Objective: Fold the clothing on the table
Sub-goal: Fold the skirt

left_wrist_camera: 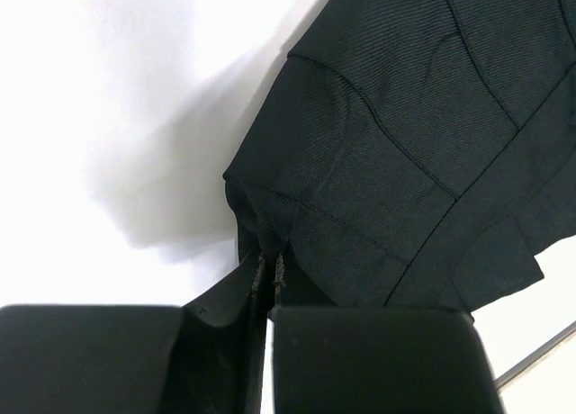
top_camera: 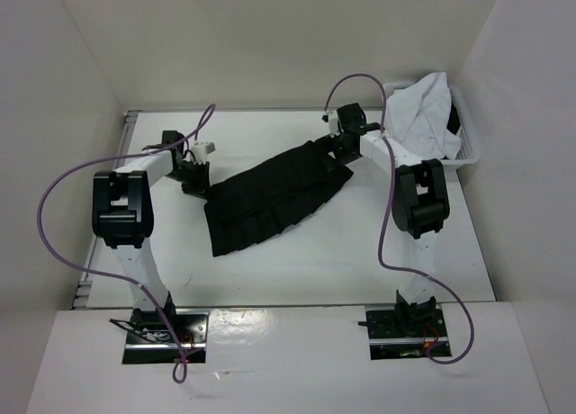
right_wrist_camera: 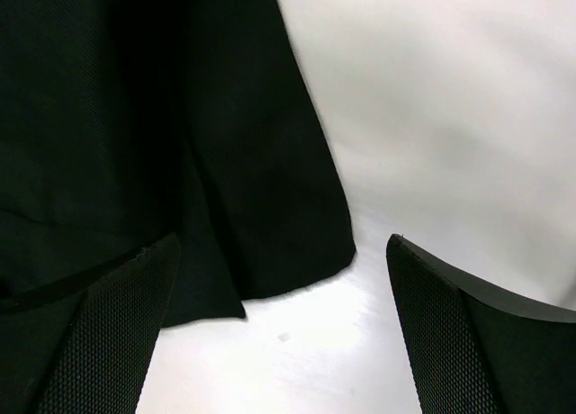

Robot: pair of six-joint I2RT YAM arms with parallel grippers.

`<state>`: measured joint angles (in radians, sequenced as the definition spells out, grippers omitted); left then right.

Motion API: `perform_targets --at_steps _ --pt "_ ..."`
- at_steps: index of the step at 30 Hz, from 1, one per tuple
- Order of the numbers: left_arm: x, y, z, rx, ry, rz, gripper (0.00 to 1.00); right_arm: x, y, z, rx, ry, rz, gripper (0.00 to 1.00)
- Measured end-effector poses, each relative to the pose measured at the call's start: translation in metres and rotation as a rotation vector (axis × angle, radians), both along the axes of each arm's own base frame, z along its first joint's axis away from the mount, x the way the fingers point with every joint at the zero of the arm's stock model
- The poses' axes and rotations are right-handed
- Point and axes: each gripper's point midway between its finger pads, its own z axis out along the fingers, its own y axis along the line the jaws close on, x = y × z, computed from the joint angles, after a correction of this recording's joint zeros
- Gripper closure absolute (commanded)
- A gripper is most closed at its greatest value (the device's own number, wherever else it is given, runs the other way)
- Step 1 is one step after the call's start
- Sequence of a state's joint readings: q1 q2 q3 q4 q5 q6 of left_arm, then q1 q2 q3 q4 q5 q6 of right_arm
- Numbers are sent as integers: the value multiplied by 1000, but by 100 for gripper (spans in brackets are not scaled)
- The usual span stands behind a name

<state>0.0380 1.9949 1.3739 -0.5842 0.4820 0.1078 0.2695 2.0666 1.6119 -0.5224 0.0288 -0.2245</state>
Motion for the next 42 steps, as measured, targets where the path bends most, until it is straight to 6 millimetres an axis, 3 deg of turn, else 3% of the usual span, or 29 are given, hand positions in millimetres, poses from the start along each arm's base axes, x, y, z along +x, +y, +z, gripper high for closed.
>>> perform_targets --at_steps 6,9,12,21,24,42 --pt "-20 10 0 37 16 22 100 18 42 6 215 43 128 1" --pt "-26 11 -1 45 21 27 100 23 50 -2 322 96 178 1" --pt "-27 13 1 54 15 31 100 19 38 -26 390 174 188 2" --pt "-26 17 3 60 9 41 100 25 -22 -25 488 183 123 2" --pt "-27 17 3 60 9 43 100 23 -26 -27 514 187 130 2" --pt "-27 17 2 59 11 42 100 -13 42 -26 573 243 306 3"
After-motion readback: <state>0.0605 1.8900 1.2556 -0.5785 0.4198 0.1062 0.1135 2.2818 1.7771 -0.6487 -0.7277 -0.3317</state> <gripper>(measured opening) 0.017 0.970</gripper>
